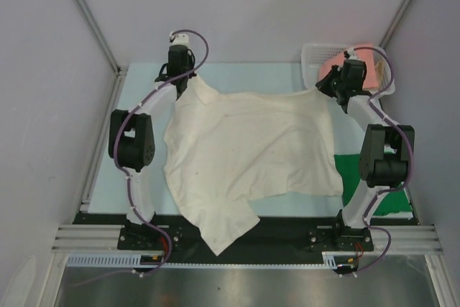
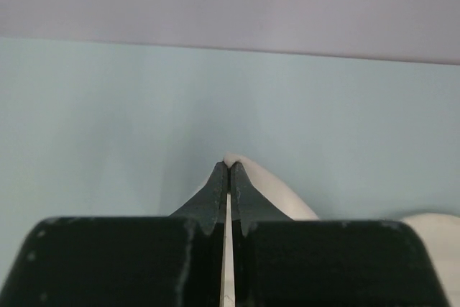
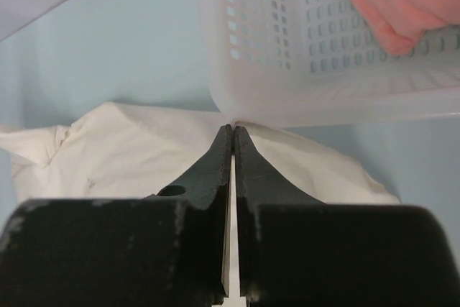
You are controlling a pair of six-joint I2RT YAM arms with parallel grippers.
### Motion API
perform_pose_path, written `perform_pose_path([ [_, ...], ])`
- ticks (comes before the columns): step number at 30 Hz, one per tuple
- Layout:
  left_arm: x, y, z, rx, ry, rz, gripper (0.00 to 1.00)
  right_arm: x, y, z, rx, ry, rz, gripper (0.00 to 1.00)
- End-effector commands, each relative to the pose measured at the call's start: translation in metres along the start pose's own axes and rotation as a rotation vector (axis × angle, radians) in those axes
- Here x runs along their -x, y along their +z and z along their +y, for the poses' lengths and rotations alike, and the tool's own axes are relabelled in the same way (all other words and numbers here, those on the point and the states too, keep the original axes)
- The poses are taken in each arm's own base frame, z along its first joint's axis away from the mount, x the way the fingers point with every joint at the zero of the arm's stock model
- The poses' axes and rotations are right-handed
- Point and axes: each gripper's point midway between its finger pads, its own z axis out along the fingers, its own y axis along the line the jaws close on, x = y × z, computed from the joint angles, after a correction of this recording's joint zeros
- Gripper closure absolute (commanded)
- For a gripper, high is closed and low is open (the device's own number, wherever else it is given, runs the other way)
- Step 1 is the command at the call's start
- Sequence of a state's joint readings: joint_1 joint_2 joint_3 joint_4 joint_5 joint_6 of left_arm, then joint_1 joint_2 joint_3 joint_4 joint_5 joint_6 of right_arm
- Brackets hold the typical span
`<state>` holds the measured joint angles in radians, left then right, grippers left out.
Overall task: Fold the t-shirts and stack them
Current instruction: Fold the tshirt
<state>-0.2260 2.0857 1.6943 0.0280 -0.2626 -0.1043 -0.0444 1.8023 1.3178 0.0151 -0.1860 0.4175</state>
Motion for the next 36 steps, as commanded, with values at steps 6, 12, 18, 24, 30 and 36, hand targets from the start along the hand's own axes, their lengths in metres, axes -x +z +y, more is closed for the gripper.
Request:
perform_pose_path([
  [6,0.025,-0.098,0.004,0.006,-0.316,0.137,1.0,-0.003,0.001,0.001,-0.023,0.038,0.11,1.0],
  [12,-0.005,-0.147,-0.009,-0.069,-0.473,0.274,1.0,0.002,-0.011,-0.01,-0.089,0.101,0.17,1.0],
  [18,-0.054,-0.199,-0.011,-0.085,-0.586,0.42,1.0,-0.013,-0.022,-0.024,-0.162,0.118,0.296,1.0],
  [24,-0.077,-0.247,-0.002,-0.096,-0.663,0.432,1.0,-0.018,-0.039,-0.027,-0.173,0.118,0.318,1.0],
  [30,-0.098,-0.28,0.009,-0.078,-0.662,0.455,1.0,-0.023,-0.051,-0.035,-0.206,0.12,0.33,1.0],
  [36,-0.122,-0.293,0.008,-0.084,-0.693,0.504,1.0,-0.039,-0.057,-0.051,-0.271,0.125,0.37,1.0],
])
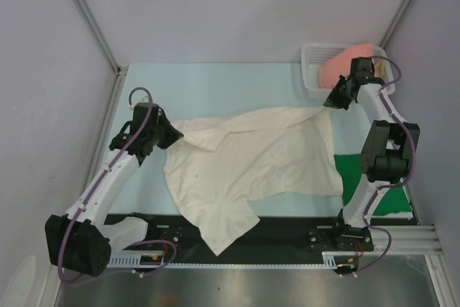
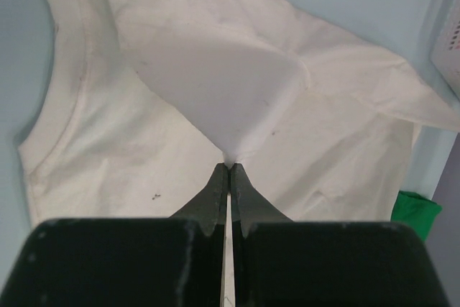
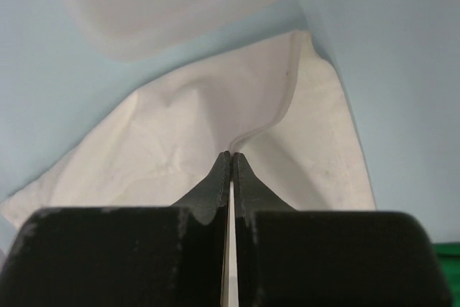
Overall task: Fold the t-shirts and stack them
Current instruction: Fold the tshirt
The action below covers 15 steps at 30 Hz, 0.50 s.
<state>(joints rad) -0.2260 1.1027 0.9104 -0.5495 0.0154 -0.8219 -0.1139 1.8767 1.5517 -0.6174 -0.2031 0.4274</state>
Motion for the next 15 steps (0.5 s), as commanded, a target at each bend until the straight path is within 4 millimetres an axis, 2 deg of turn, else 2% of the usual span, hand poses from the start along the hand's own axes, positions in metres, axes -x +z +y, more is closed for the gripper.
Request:
perform_pose_path([
  [1,-0.012,-0.006,0.006,-0.001,-0.035,0.027,1.0,-0.001,-0.017,-0.01,-0.042,-0.008,-0.025,1.0],
  [15,-0.044,0.01,0.046,0.104,-0.015,0.099,0.99,-0.01,-0.013,-0.027,-0.09,0.005,-0.005,1.0],
])
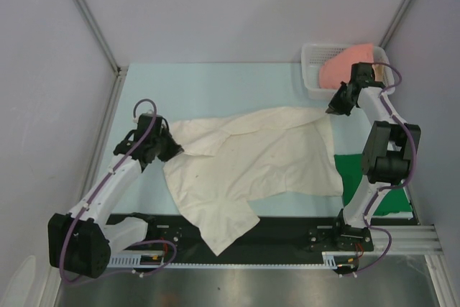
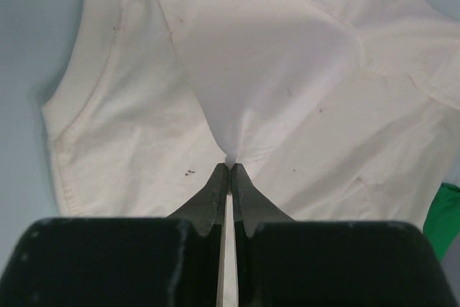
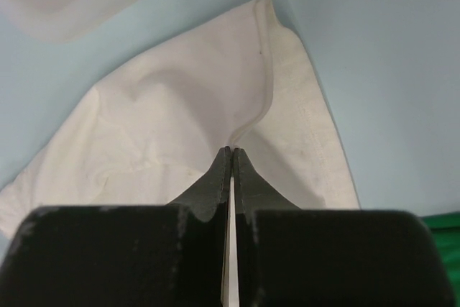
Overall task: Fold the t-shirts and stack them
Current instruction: Fold the tshirt
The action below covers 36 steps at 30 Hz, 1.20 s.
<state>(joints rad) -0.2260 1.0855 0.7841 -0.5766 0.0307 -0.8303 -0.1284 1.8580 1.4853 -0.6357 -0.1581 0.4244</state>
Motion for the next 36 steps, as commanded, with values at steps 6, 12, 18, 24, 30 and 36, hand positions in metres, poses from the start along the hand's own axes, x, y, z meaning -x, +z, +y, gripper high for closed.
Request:
perform_pose_path([
  [6,0.019,-0.004,0.021,0.121,0.071,-0.084,0.24,-0.008,-0.006,-0.03,-0.13,-0.01,-0.01,0.96],
  [12,0.074,0.019,0.016,0.205,0.154,-0.187,0.1,0.0,-0.009,-0.031,-0.168,-0.055,-0.078,0.59],
  [18,0.101,0.082,0.039,0.362,0.175,-0.095,0.1,0.0,-0.018,-0.002,-0.123,-0.121,-0.101,0.32],
  [24,0.097,0.119,0.041,0.355,0.166,-0.018,0.16,-0.016,-0.033,0.041,-0.017,-0.18,-0.095,0.3],
  [30,0.085,0.145,0.041,0.316,0.126,0.048,0.53,-0.033,-0.05,0.07,0.064,-0.21,-0.079,0.3],
  [36,0.11,0.158,0.067,0.393,0.099,0.044,1.0,-0.069,-0.058,0.081,0.095,-0.26,-0.006,0.31],
])
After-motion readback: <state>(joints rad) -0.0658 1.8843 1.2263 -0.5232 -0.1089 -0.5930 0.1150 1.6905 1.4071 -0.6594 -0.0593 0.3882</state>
